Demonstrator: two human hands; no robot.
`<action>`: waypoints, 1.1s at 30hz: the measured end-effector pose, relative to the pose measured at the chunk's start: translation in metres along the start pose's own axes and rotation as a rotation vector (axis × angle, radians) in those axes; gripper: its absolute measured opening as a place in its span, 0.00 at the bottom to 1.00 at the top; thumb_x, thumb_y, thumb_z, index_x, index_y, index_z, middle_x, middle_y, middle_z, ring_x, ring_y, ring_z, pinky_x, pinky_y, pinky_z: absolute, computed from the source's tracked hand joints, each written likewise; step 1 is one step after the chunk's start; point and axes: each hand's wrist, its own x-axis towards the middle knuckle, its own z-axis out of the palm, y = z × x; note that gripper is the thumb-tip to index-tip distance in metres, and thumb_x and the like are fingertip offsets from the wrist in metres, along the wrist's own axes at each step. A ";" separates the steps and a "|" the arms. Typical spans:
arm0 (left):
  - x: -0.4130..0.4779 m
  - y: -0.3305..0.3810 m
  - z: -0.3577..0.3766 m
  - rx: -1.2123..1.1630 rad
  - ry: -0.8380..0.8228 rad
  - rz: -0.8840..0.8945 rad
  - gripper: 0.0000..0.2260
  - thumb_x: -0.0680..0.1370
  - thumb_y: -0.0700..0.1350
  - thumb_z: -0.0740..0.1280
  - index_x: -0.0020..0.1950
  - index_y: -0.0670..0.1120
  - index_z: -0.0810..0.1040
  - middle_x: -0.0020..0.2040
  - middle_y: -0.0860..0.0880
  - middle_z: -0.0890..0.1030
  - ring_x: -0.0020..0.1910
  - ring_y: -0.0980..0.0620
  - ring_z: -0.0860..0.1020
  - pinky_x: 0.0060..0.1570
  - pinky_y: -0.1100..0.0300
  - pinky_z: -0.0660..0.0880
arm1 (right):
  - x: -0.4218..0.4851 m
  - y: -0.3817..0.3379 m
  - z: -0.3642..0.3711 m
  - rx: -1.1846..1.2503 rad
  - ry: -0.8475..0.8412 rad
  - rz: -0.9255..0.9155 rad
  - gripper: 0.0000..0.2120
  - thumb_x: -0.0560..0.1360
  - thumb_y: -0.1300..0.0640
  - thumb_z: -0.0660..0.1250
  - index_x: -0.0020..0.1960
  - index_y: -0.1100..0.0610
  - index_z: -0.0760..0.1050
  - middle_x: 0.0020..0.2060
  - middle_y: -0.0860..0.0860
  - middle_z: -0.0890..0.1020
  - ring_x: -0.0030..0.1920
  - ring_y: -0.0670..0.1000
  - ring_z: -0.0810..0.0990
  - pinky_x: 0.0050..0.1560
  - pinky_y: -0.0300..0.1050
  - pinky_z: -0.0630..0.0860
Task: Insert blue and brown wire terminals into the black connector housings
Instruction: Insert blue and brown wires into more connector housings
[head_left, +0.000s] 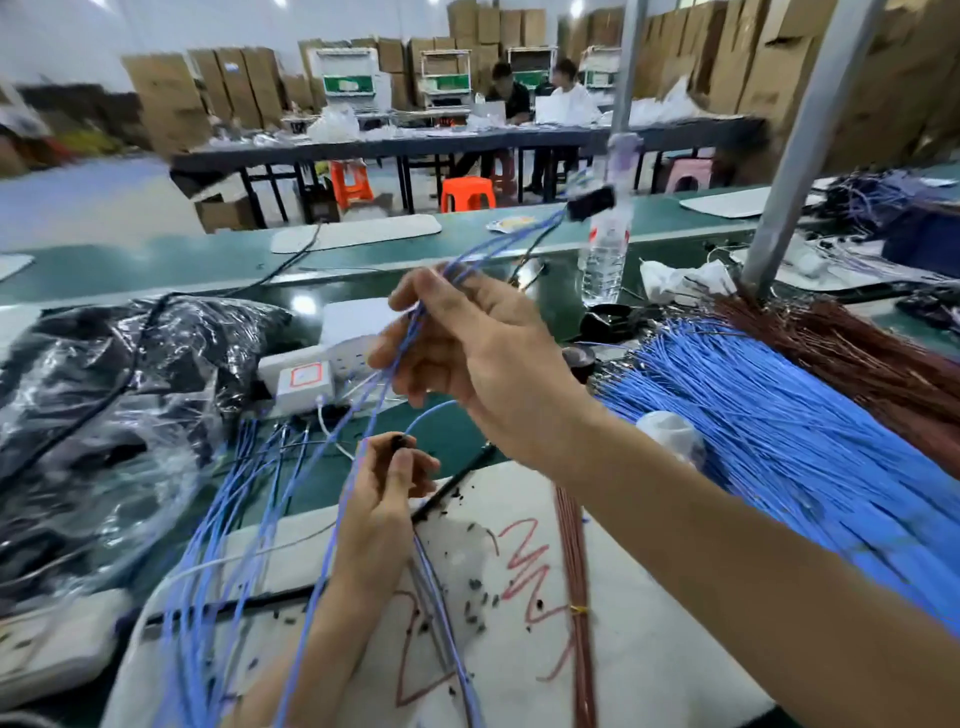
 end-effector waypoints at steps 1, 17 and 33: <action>0.000 0.002 0.000 -0.033 0.009 -0.013 0.09 0.82 0.36 0.56 0.49 0.48 0.72 0.35 0.53 0.81 0.33 0.58 0.77 0.38 0.62 0.76 | -0.008 0.004 -0.001 0.053 -0.168 0.142 0.09 0.79 0.58 0.59 0.44 0.63 0.71 0.33 0.67 0.78 0.29 0.59 0.75 0.31 0.42 0.71; 0.002 0.004 -0.008 -0.129 0.220 0.029 0.07 0.83 0.39 0.54 0.50 0.44 0.70 0.38 0.47 0.81 0.34 0.52 0.77 0.39 0.61 0.75 | -0.035 0.096 -0.095 -0.595 0.229 0.317 0.26 0.80 0.66 0.59 0.74 0.50 0.59 0.27 0.54 0.79 0.18 0.46 0.70 0.19 0.35 0.66; 0.003 0.006 -0.008 -0.307 0.298 -0.055 0.10 0.84 0.38 0.50 0.49 0.45 0.68 0.37 0.42 0.80 0.32 0.51 0.78 0.38 0.63 0.77 | -0.031 0.015 -0.128 -0.984 -0.164 -0.049 0.33 0.81 0.63 0.58 0.71 0.28 0.55 0.26 0.52 0.65 0.27 0.50 0.67 0.31 0.36 0.63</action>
